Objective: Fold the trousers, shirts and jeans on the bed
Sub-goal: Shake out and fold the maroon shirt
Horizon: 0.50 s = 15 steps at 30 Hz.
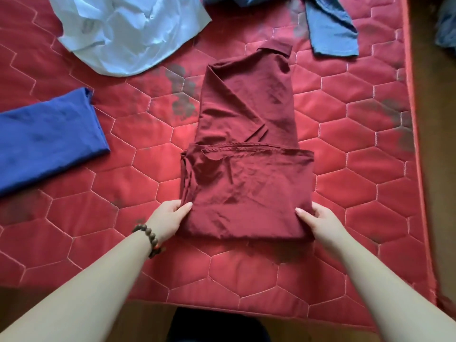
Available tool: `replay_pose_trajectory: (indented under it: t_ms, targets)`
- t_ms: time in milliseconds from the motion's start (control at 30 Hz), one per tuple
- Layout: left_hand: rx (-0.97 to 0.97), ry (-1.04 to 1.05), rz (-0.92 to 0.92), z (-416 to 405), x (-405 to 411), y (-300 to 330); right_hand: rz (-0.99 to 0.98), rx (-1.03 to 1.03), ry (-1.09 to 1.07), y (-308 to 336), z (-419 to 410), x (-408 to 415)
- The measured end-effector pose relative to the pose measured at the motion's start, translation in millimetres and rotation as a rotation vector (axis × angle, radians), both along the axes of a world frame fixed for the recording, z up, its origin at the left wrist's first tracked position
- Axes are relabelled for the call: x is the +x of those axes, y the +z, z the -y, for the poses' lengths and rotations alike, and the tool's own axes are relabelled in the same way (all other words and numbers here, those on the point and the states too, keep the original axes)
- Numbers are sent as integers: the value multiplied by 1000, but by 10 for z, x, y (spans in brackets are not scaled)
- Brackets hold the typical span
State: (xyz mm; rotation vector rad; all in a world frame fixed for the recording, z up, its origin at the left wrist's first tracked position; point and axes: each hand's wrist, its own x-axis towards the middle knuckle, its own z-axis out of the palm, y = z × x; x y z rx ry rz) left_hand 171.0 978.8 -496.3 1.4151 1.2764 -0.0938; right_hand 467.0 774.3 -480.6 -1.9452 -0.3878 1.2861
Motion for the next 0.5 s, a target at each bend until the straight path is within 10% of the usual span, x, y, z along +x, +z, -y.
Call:
replay_pose_trajectory:
  t_ms: [300,500]
  targets:
    - [-416,290,25,1005,-749,117,-23,-196,170,175,841,-586]
    - [166,116,-34,1085,-592,328,-116,-242,-102,219,795,-603]
